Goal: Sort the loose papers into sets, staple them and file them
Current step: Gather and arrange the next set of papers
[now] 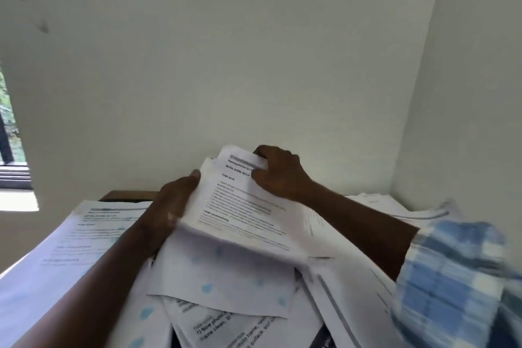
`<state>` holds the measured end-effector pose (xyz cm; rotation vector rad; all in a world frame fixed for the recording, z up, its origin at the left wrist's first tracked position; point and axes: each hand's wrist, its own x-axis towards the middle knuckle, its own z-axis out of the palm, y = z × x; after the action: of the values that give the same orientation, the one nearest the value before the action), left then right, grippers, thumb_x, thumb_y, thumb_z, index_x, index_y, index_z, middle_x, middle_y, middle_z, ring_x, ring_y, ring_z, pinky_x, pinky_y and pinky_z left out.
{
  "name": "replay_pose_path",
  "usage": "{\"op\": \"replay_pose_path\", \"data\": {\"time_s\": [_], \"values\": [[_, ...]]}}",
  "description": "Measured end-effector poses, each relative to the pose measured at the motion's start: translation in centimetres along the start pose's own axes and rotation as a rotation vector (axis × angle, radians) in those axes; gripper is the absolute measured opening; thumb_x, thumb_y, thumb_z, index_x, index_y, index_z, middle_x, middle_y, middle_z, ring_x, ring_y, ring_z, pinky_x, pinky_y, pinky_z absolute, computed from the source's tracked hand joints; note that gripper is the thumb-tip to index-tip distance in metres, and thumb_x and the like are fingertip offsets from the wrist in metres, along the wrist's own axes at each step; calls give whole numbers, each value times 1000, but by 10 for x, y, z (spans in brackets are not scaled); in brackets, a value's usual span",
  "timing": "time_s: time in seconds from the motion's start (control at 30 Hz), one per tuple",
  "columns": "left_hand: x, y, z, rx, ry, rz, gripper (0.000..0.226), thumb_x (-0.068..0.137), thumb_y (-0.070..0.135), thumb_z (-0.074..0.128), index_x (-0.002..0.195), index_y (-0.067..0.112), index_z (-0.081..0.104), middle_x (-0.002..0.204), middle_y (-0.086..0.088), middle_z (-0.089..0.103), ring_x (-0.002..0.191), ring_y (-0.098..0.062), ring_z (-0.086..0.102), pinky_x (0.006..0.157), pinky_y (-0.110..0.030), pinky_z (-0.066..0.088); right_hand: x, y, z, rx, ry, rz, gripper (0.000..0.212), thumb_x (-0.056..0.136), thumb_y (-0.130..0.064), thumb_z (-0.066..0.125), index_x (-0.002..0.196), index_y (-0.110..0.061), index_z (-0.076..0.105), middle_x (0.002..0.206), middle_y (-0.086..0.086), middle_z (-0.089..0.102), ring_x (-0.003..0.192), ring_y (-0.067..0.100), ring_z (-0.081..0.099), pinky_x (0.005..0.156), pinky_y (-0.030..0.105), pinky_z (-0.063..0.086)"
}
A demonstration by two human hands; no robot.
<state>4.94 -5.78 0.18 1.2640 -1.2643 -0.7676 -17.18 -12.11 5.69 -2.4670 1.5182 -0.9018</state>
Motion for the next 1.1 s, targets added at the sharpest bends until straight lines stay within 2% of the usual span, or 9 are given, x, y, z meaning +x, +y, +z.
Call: {"op": "replay_pose_path", "data": {"time_s": [0.1, 0.27, 0.4, 0.53, 0.63, 0.77, 0.83, 0.9, 1.1], "values": [[0, -4, -3, 143, -68, -17, 22, 93, 38, 75, 104, 19, 74, 91, 3, 80, 78, -14, 77, 68, -25, 58, 8, 6, 26, -10, 49, -82, 23, 87, -27, 63, 110, -24, 65, 101, -3, 71, 102, 27, 64, 97, 41, 45], [0, -9, -1, 46, -8, 25, 31, 89, -2, 75, 117, 9, 69, 101, -5, 80, 78, -15, 78, 60, -25, 59, 6, 19, 29, -84, 439, 52, 71, 86, -54, 67, 147, -27, 43, 140, 4, 50, 132, 29, 45, 108, 50, 37], [2, 0, 4, -62, 126, 135, 23, 92, 0, 72, 110, 13, 68, 79, 18, 77, 71, 0, 74, 58, -14, 54, -1, 38, -11, 533, 200, 454, 93, 83, -50, 81, 153, -23, 27, 150, 11, 44, 132, 29, 50, 105, 47, 45], [-5, 12, 16, -70, 157, 191, 20, 97, 12, 71, 116, 14, 68, 98, 9, 77, 77, -1, 74, 61, -14, 55, -26, 60, -36, 955, -221, 392, 32, 92, -23, 77, 118, -6, 70, 114, 11, 77, 91, 23, 75, 77, 34, 61], [-15, 27, 29, -202, 89, 140, 12, 104, 24, 61, 111, 18, 69, 94, 3, 79, 76, -7, 74, 61, -19, 56, -29, 72, -48, 897, 143, 261, 5, 91, -7, 74, 94, -12, 75, 83, 4, 77, 69, 16, 71, 63, 26, 56], [-21, 21, 23, 571, -50, 296, 24, 101, 54, 53, 107, 35, 66, 94, 17, 75, 84, 3, 68, 75, -26, 52, -32, 97, -83, 1128, 616, 283, 25, 59, 0, 66, 48, -20, 58, 50, -12, 48, 48, 9, 42, 52, 23, 35], [-24, 19, 20, 855, -154, 257, 37, 93, 66, 45, 104, 37, 65, 90, 21, 72, 86, 4, 64, 79, -29, 50, -36, 130, -85, 1312, 676, 394, 24, 57, 2, 65, 53, -21, 56, 61, -2, 52, 55, 14, 45, 51, 20, 39], [-24, 16, 22, 940, -216, 209, 33, 95, 64, 48, 95, 35, 65, 82, 21, 71, 83, 1, 64, 80, -32, 52, -44, 166, -75, 1302, 627, 539, 14, 85, -4, 60, 81, -17, 61, 87, 12, 58, 68, 21, 55, 51, 23, 49], [-21, 13, 26, 908, -242, 160, 24, 95, 54, 63, 85, 33, 66, 80, 23, 69, 79, -2, 65, 74, -30, 51, -92, 182, -64, 1223, 403, 690, 22, 101, -2, 50, 83, -8, 60, 45, -1, 62, 32, 7, 55, 32, 17, 41]]}}
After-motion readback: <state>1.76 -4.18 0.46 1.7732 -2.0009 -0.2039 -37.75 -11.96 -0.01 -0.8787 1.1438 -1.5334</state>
